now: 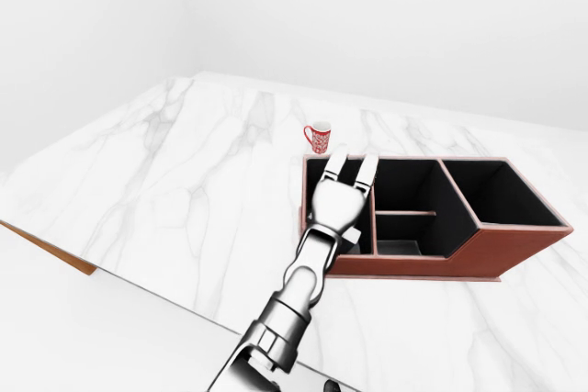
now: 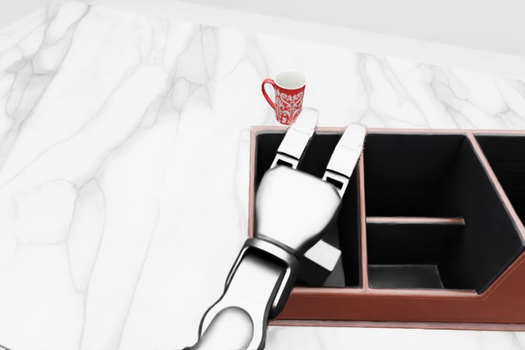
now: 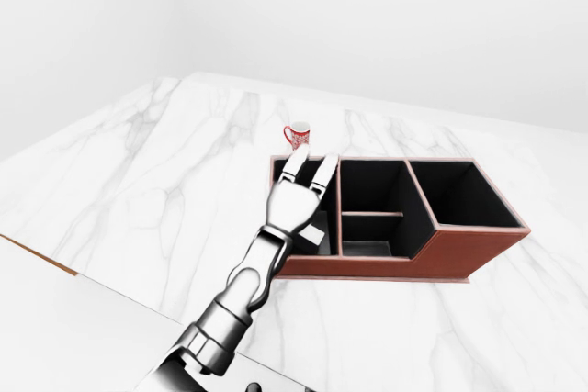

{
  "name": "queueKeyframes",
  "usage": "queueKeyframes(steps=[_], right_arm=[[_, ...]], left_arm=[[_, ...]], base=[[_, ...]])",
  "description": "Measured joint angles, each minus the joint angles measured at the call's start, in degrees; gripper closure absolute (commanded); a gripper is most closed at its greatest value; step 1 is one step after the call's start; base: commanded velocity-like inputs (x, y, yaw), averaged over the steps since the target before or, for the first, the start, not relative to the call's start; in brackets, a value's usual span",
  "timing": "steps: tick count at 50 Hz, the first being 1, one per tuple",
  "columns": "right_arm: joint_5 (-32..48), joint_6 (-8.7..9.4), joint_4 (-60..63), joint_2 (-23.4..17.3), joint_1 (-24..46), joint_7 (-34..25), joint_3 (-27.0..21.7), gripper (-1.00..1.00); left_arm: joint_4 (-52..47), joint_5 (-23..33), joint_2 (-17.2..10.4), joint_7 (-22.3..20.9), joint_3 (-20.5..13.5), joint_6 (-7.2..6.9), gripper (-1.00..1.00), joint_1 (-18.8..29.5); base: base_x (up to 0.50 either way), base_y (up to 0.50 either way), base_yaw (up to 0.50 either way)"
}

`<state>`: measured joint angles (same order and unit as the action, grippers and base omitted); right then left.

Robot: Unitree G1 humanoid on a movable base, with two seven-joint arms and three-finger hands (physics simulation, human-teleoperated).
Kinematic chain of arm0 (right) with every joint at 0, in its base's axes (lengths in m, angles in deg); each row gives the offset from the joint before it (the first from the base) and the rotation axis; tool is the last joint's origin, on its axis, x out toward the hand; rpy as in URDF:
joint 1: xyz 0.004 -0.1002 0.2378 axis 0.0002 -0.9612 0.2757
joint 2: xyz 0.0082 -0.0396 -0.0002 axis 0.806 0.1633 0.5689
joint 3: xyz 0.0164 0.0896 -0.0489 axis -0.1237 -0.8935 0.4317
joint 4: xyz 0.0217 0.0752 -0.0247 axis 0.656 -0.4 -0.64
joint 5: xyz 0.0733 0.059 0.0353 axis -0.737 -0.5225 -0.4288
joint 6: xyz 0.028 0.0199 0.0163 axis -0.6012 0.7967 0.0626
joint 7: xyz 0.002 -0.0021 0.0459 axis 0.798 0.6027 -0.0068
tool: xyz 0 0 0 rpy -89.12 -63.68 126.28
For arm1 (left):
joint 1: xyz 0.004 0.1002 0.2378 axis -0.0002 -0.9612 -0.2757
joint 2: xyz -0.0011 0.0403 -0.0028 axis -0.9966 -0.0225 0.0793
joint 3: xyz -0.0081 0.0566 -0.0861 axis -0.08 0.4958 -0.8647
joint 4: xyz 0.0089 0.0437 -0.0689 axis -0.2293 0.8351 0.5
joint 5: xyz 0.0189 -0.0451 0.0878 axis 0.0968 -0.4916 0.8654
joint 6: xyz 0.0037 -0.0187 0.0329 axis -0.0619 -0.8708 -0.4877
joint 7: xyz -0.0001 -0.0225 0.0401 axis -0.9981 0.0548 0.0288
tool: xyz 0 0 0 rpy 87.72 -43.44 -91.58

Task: Pick up the book and place it in the left compartment of the caddy.

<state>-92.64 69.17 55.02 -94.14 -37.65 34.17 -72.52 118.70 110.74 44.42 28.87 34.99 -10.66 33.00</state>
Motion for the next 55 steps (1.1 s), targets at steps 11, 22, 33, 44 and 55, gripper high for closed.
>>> queueKeyframes(steps=[11,22,33,44,55], right_arm=[[0.1,0.0,0.11,0.05,0.0,-0.11,-0.02,-1.0],[0.1,0.0,0.3,0.15,-0.06,-0.21,-0.05,-1.0],[0.35,0.0,0.36,0.37,-0.08,-0.4,0.11,-1.0],[0.48,0.0,0.39,0.48,-0.1,-0.52,0.19,-1.0],[0.29,0.0,0.71,0.54,-0.19,-0.42,0.03,-1.0]], left_arm=[[-26.93,12.24,1.4,-14.64,7.46,0.0,-1.0,-8.51],[-42.37,16.21,0.85,-24.4,12.73,0.0,-1.0,-9.64],[-50.2,15.85,5.36,-23.19,10.45,0.0,-1.0,-11.06],[-55.51,14.59,5.36,-20.78,8.46,0.0,-1.0,-9.84],[-61.63,6.84,5.36,-18.23,7.98,0.0,-1.0,-9.49]], base=[[0.0,0.0,0.0],[0.0,0.0,0.0],[0.0,0.0,0.0],[0.0,0.0,0.0],[0.0,0.0,0.0]])
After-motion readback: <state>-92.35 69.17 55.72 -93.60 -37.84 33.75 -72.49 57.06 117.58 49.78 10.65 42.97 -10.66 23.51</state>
